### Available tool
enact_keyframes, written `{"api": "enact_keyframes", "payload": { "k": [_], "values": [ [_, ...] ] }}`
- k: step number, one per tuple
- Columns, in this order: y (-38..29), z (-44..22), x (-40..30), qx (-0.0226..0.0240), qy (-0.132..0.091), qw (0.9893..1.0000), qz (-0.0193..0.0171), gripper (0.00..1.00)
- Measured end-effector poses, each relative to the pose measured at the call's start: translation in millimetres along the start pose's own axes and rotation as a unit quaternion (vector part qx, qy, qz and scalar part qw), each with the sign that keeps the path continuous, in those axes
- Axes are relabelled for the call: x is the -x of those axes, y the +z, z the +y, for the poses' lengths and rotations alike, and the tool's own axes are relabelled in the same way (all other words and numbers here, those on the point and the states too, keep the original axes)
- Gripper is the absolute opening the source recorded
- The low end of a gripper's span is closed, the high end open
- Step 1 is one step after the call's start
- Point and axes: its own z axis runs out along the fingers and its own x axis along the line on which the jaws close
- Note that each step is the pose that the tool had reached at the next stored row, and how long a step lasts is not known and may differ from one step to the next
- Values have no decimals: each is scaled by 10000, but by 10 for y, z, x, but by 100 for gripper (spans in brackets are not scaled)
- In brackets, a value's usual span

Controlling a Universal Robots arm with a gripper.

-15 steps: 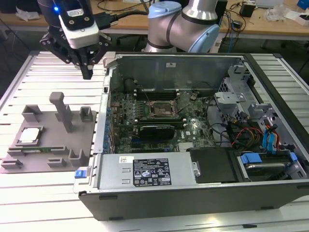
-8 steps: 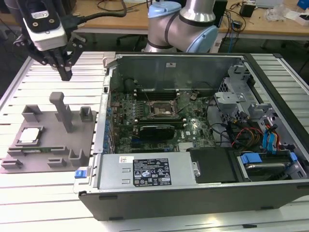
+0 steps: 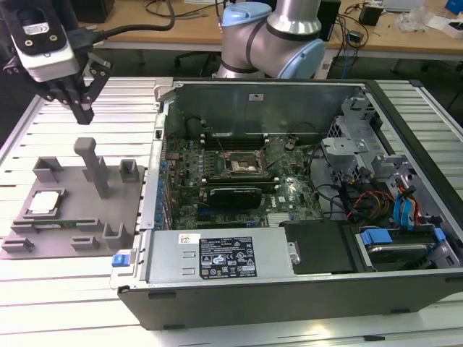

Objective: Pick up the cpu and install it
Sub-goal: 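Reach for the cpu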

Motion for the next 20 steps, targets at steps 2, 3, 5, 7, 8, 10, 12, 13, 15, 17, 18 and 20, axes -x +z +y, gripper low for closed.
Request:
{"api": "enact_keyframes", "payload": {
  "k": [2,3,5,7,8,10,12,13,15,17,18,20],
  "values": [
    [38,-28,-87,0,0,10000,0,11],
    [61,-55,-139,0,0,10000,0,11],
    [88,-80,-207,0,1,10000,0,11],
    [112,-95,-263,0,1,10000,0,11],
    [134,-105,-305,0,0,10000,0,11],
    [187,-124,-405,0,0,10000,0,11],
    [209,-132,-455,0,0,10000,0,11],
    [226,-139,-498,0,1,10000,0,11],
    [264,-150,-582,0,1,10000,0,11],
    [293,-156,-627,0,0,10000,0,11],
    [307,-158,-642,1,0,10000,-1,11],
    [338,-162,-673,0,0,10000,0,11]
  ]
}}
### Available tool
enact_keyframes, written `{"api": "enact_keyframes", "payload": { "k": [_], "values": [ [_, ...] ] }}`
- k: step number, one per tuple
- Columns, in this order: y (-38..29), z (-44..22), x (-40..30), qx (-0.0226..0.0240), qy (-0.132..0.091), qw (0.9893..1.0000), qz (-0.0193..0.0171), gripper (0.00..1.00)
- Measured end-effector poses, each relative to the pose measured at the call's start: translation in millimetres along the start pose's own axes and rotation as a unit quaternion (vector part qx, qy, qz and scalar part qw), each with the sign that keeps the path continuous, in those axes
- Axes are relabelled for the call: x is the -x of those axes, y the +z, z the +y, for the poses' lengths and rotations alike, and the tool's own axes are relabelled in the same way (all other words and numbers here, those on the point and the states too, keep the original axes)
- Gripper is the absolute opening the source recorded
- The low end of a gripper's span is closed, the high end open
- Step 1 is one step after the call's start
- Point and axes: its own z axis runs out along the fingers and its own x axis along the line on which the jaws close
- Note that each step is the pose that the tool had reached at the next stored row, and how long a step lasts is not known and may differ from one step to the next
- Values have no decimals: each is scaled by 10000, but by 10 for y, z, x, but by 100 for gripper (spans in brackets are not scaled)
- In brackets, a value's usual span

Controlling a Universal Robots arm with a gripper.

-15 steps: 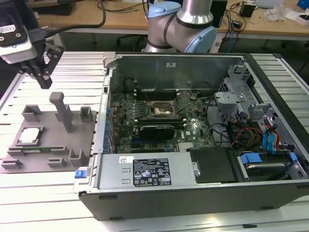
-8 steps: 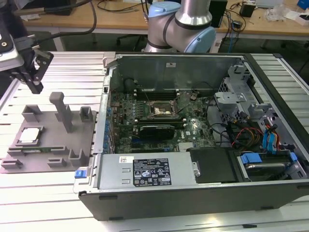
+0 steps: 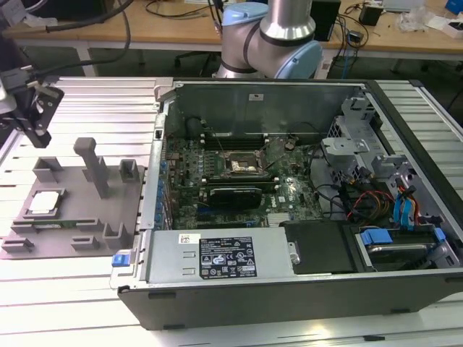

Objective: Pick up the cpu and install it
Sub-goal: 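Reach for the cpu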

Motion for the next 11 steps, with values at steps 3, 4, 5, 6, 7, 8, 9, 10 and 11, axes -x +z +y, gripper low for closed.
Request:
{"api": "enact_keyframes", "payload": {
  "k": [3,4,5,6,7,8,9,10,11],
  "values": [
    [50,-8,-40,-1,0,10000,1,11],
    [62,-10,-51,-1,0,10000,1,11],
    [90,-17,-83,0,0,10000,0,11],
    [120,-22,-109,0,0,10000,0,11],
    [161,-28,-138,0,0,10000,0,11],
    [182,-31,-156,-1,0,10000,1,11],
    [187,-32,-165,0,0,10000,0,11],
    [186,-32,-165,0,0,10000,0,11],
    [186,-32,-165,0,-1,10000,0,11]
  ]
}}
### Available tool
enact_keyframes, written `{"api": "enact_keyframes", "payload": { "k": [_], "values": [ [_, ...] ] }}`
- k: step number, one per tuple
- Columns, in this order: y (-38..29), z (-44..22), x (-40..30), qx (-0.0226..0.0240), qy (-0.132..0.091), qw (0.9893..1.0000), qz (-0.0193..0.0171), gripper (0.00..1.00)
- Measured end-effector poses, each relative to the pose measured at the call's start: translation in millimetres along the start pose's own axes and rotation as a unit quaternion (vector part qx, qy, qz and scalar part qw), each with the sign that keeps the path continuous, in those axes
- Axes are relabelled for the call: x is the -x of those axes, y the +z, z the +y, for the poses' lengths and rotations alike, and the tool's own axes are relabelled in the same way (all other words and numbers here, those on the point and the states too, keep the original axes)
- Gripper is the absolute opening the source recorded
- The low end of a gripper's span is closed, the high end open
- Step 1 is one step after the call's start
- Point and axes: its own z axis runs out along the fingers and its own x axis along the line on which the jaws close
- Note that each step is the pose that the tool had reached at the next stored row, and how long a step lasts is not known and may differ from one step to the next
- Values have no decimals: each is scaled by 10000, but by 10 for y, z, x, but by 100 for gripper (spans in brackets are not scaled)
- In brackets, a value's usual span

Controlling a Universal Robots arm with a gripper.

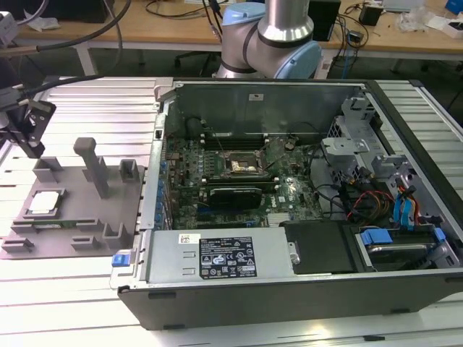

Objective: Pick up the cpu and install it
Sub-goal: 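Reach for the cpu, then pick up the cpu and move it towards the insertion slot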

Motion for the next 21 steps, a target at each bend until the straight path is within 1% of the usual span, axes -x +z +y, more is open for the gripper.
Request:
{"api": "enact_keyframes", "payload": {
  "k": [13,14,17,19,21],
  "values": [
    [0,-1,-14,0,1,10000,-1,11],
    [1,-2,-34,0,0,10000,-5,11],
    [15,-12,-147,1,0,10000,-18,11],
    [33,-17,-209,3,0,10000,-22,11],
    [41,-20,-241,2,0,10000,-24,11]
  ]
}}
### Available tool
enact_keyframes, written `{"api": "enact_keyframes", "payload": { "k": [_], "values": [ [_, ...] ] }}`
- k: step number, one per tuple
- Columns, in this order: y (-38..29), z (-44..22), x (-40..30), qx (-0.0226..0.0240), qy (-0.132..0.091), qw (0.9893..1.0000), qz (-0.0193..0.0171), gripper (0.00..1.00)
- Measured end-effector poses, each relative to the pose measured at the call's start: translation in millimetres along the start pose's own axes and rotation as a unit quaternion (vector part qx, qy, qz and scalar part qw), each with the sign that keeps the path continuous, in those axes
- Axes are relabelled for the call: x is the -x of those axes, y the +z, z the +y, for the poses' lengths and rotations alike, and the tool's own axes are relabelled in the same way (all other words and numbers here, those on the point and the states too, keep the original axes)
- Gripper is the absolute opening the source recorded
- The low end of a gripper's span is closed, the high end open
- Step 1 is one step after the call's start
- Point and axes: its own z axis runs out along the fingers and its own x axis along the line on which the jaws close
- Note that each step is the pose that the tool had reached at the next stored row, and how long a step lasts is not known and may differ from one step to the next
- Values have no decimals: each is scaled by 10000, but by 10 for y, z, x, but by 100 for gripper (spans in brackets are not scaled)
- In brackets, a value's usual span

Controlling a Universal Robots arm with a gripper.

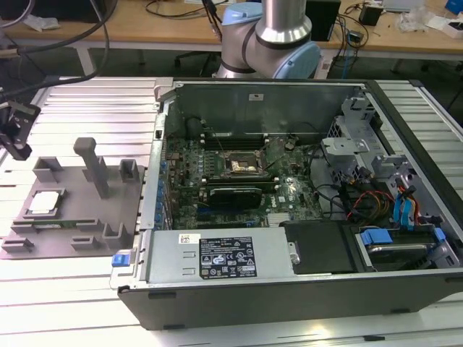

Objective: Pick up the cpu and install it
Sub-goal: 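Pick up the cpu and move it towards the insertion slot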

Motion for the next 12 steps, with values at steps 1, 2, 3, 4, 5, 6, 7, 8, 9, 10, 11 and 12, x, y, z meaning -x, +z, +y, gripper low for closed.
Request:
{"api": "enact_keyframes", "payload": {
  "k": [1,2,3,4,5,6,7,8,9,10,11,12],
  "values": [
    [10,-3,-41,0,0,10000,-3,11],
    [21,-8,-97,0,0,10000,-7,11],
    [31,-12,-144,1,-1,10000,-11,11],
    [38,-15,-177,1,-1,10000,-15,11],
    [46,-19,-216,1,-1,10000,-18,11],
    [55,-22,-262,2,-1,10000,-21,11],
    [63,-25,-290,2,-1,10000,-23,11],
    [73,-29,-335,2,-1,10000,-26,11],
    [79,-30,-360,2,-1,10000,-27,11],
    [83,-32,-374,2,-1,10000,-28,11],
    [89,-34,-395,2,-1,10000,-28,11],
    [108,-37,-429,2,-1,10000,-29,11]
  ]
}}
